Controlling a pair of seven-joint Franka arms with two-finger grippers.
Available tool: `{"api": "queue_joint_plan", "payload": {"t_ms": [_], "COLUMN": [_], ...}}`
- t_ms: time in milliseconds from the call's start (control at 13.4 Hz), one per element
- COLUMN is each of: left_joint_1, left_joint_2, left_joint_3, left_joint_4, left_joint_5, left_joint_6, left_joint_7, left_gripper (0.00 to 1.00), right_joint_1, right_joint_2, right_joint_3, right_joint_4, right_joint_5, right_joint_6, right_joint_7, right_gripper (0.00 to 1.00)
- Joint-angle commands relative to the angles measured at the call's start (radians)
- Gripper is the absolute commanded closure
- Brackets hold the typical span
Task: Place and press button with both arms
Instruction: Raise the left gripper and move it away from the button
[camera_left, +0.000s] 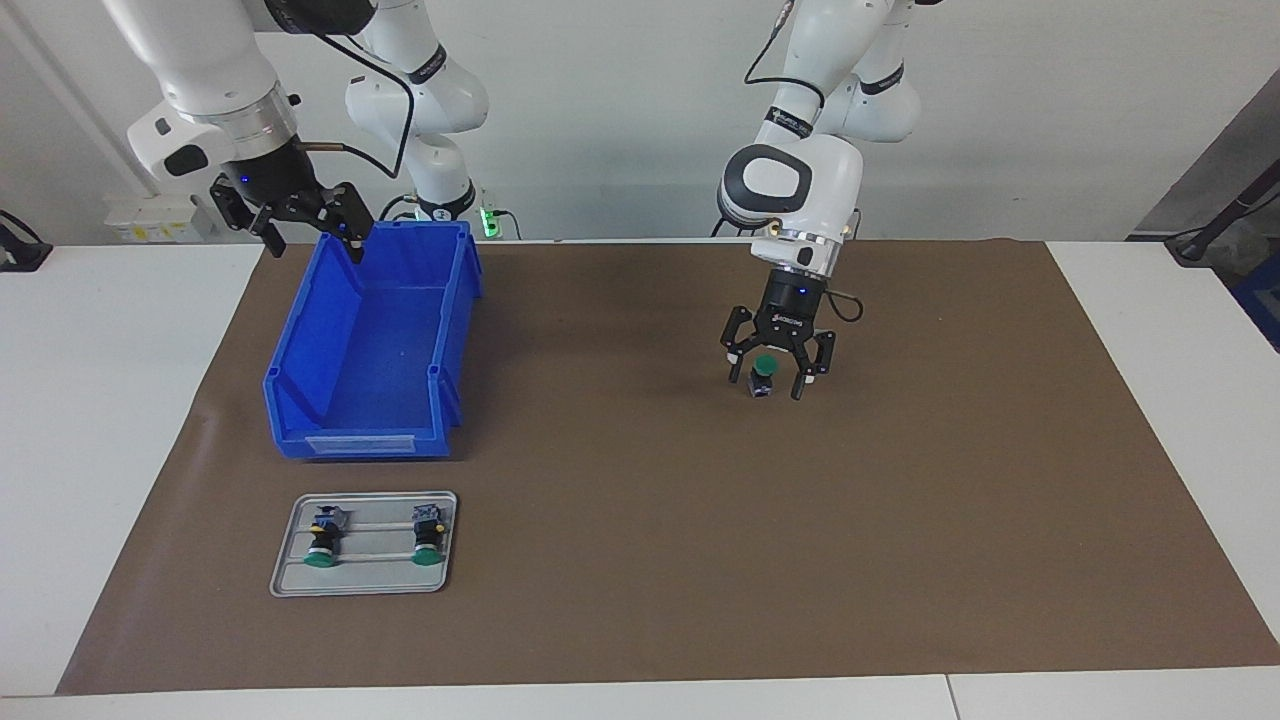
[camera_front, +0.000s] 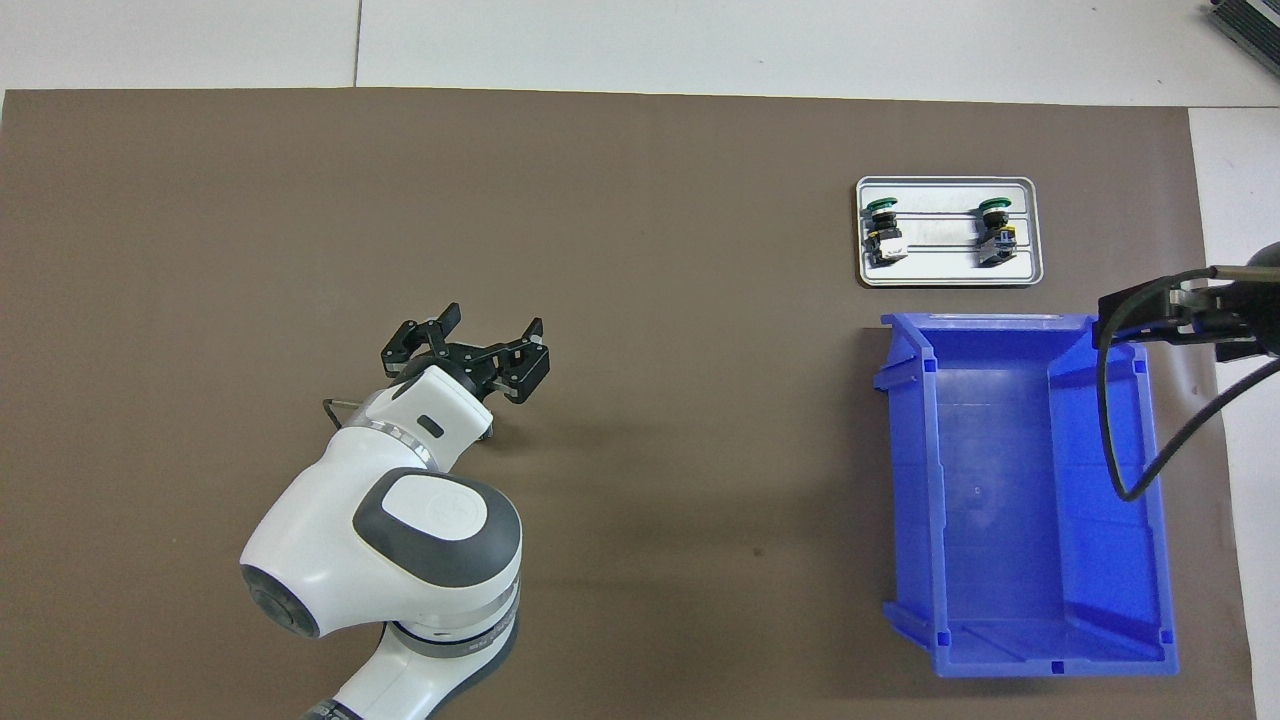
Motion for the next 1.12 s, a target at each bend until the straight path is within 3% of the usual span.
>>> {"api": "queue_joint_plan", "payload": {"t_ms": [0,449,598,1047], "left_joint_1": [0.041,0.106,0.11,0.193], "left_joint_2": [-0.006,-0.025,-0.024,-0.023], "left_joint_3": [-0.012,-0.005,-0.006,0.005], "left_joint_4": [0.016,0.023,0.019,0.01], "left_joint_5": [-0.022,0.019,0.209,0.735], "left_joint_6": [-0.033,-0.145,-0.143,-0.146], "left_joint_7": [0.006,0.0,-0.088,-0.093], "left_gripper": [0.01,0.01,0.0,0.0], "right_joint_1": [-0.006,-0.006,-0.008,-0.008], "right_joint_2": [-0.024,-0.024,-0.024,-0.024], "right_joint_3": [0.001,0.001,0.001,0.001], "right_joint_4": [-0.025,-0.025,-0.025,-0.025], "right_joint_5": [0.018,0.018,0.018,0.018], "right_joint_6": [0.005,0.005,0.005,0.005], "right_joint_7": [-0.022,-0.022,-0.022,-0.022], "right_gripper": [0.0,0.0,0.0,0.0]}}
